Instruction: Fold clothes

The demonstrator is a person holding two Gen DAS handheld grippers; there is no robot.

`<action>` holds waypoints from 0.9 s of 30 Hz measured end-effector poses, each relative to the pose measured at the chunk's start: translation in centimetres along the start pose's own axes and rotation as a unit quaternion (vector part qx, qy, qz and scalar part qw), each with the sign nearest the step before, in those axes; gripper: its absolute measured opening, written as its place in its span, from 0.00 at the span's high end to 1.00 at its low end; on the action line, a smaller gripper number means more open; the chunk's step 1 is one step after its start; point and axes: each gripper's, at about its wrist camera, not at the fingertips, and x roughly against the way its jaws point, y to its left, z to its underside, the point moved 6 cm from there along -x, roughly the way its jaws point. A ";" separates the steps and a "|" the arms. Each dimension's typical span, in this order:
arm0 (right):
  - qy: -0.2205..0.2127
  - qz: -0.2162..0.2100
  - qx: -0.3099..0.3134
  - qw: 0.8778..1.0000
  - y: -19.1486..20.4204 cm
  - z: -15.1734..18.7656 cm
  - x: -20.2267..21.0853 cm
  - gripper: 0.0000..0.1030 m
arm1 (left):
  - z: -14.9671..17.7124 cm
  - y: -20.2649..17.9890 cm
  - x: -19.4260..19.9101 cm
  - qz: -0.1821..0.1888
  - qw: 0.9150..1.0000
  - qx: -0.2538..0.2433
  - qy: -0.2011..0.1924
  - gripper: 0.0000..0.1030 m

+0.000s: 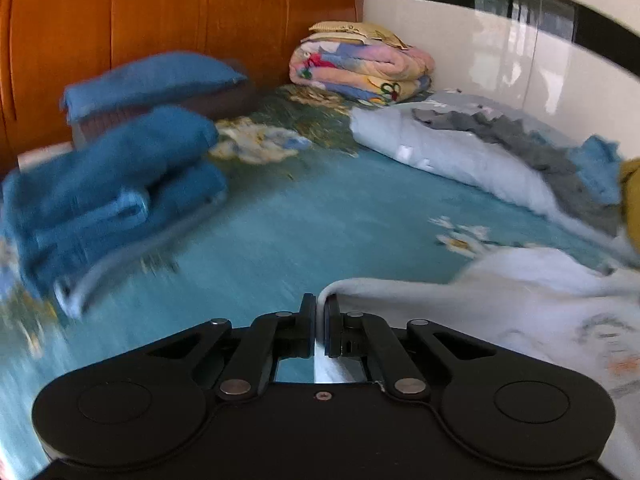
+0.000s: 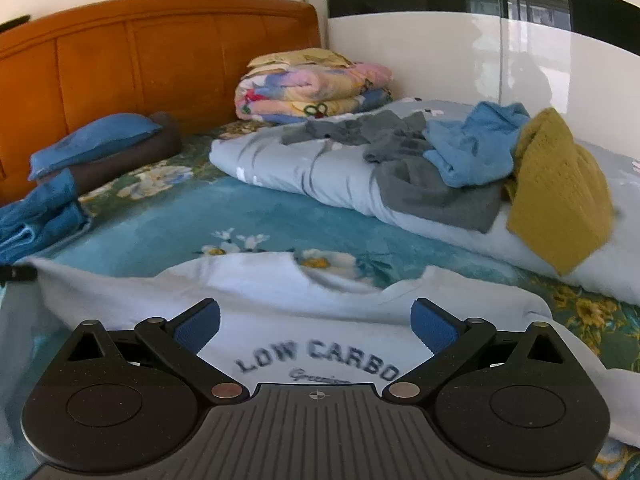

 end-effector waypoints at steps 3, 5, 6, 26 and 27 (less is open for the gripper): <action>0.007 0.010 0.009 1.000 -1.2 -0.3 -0.5 0.01 | 0.4 -0.1 -2.1 -0.008 0.999 -0.025 0.026 0.98; 0.010 0.017 0.016 1.000 -2.1 -0.7 -0.8 0.01 | 1.2 -0.3 -2.9 -0.006 0.998 -0.041 0.041 0.97; 0.011 0.021 0.019 1.000 -2.5 -0.9 -0.9 0.01 | 1.5 -0.3 -3.0 -0.002 0.998 -0.049 0.044 0.97; 0.135 0.043 0.091 0.986 -11.8 -3.1 -11.2 0.31 | -5.8 -12.7 -8.3 0.233 0.965 -0.107 0.055 0.16; 0.145 0.042 0.093 0.984 -12.1 -2.8 -11.4 0.35 | -5.6 -13.3 -9.2 0.231 0.965 -0.105 0.061 0.17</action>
